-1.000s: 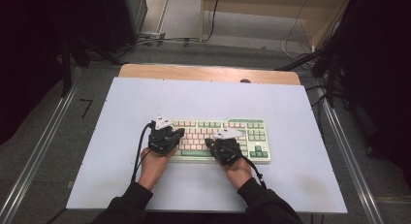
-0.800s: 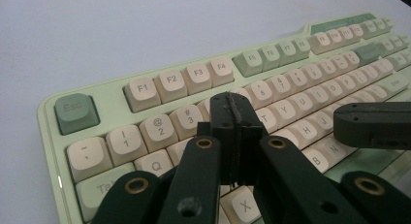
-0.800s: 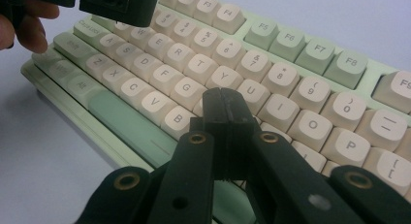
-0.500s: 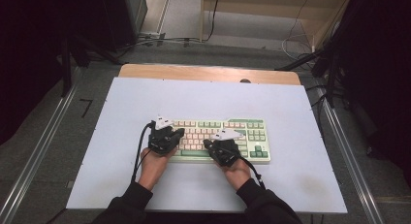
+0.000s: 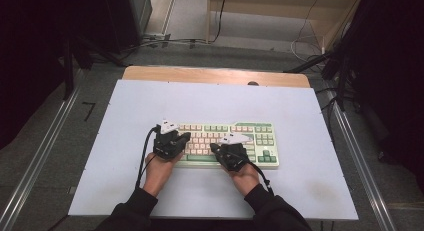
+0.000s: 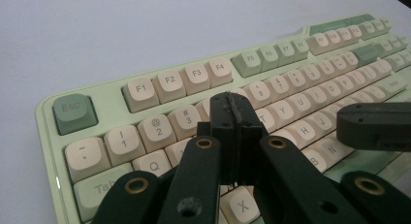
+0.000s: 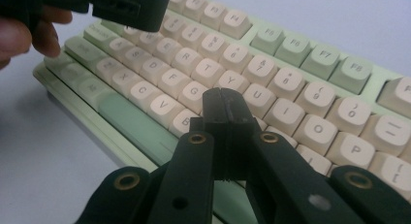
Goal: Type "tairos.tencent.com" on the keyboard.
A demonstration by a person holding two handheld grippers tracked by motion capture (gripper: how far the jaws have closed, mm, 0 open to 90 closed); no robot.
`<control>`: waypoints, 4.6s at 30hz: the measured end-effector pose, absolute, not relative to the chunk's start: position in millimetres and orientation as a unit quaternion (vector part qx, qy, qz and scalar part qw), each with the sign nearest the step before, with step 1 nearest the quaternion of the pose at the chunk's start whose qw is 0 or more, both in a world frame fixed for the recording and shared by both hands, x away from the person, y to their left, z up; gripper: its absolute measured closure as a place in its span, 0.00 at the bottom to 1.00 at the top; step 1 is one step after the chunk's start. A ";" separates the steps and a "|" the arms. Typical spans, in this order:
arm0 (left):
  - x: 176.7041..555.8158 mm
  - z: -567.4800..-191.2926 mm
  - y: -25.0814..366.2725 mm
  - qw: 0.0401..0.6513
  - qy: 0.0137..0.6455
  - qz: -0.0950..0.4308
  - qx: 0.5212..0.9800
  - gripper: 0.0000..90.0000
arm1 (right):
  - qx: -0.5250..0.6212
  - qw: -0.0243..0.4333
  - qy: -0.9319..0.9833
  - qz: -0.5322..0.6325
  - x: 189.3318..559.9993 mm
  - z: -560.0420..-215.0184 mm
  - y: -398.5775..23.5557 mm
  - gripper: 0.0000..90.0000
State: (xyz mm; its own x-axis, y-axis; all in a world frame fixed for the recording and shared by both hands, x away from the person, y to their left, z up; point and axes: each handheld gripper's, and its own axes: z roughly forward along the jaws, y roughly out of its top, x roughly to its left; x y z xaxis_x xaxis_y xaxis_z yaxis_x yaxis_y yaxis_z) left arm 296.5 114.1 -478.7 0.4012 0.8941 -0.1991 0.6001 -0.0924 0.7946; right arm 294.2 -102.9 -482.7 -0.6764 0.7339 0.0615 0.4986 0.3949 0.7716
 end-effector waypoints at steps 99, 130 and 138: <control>291.3 -476.5 121.5 0.437 0.516 0.169 0.717 1.00 | 0.411 0.161 0.821 0.362 293.8 -485.3 -140.9 0.97; 286.3 -477.0 116.2 0.434 0.507 0.165 0.726 1.00 | 0.409 0.168 0.811 0.384 298.8 -478.2 -136.1 0.97; 284.3 -476.8 115.9 0.433 0.503 0.164 0.729 1.00 | 0.410 0.172 0.805 0.393 300.7 -474.5 -135.3 0.97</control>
